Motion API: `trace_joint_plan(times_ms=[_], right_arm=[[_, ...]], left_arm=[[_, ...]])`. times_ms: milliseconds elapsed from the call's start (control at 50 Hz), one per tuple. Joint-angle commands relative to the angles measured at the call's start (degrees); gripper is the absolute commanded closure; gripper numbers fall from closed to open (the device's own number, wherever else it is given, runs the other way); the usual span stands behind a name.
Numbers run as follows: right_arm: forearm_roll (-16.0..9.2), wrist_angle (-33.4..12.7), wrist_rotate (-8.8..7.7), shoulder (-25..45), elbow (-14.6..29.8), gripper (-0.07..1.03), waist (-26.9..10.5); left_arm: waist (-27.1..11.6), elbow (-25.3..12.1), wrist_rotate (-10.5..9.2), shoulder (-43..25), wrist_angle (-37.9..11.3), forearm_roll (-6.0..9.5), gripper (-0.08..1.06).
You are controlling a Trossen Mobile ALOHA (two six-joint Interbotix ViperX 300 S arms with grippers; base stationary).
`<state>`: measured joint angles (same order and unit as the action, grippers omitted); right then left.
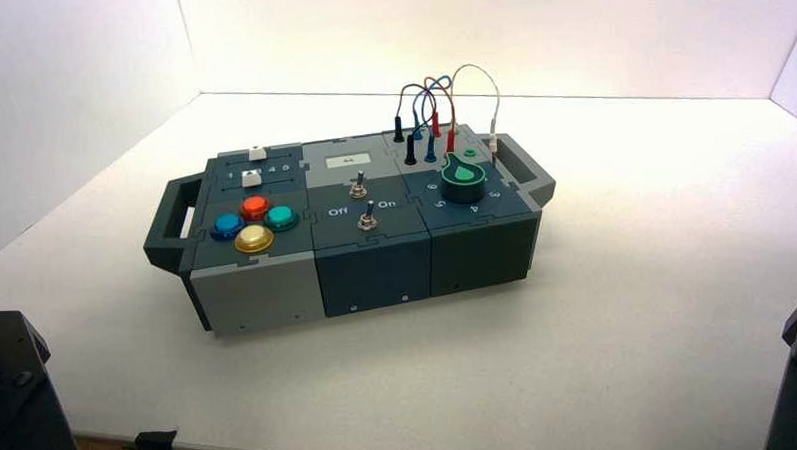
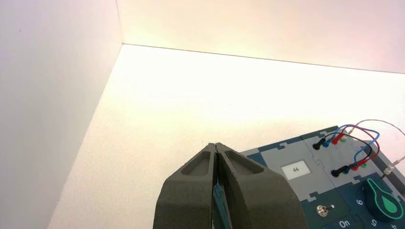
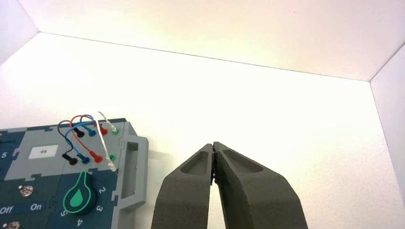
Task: Rotate the box clockwise.
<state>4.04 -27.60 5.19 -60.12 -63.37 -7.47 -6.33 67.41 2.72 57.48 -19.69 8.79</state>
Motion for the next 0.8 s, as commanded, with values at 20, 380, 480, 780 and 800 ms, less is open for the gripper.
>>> trace_joint_plan(times_ms=[20, 380, 480, 780, 800], right_arm=[[-0.18, 0.53, -0.18, 0.35, 0.79, 0.98, -0.18], [-0.18, 0.53, -0.09, 0.35, 0.70, 0.98, -0.18], [-0.18, 0.53, -0.09, 0.53, 0.79, 0.98, -0.18], [-0.18, 0.53, -0.09, 0.97, 0.79, 0.98, -0.18], [-0.18, 0.53, -0.09, 0.97, 0.79, 0.98, -0.18]], left_arm=[[-0.26, -0.79, 0.09, -0.18, 0.62, -0.09, 1.01], [-0.26, -0.79, 0.09, -0.62, 0.62, -0.09, 1.01], [-0.26, -0.79, 0.09, -0.70, 0.62, -0.09, 1.01], [-0.26, -0.97, 0.09, -2.11, 0.44, -0.09, 1.01], [-0.26, -0.97, 0.09, -2.20, 0.44, -0.09, 1.01]])
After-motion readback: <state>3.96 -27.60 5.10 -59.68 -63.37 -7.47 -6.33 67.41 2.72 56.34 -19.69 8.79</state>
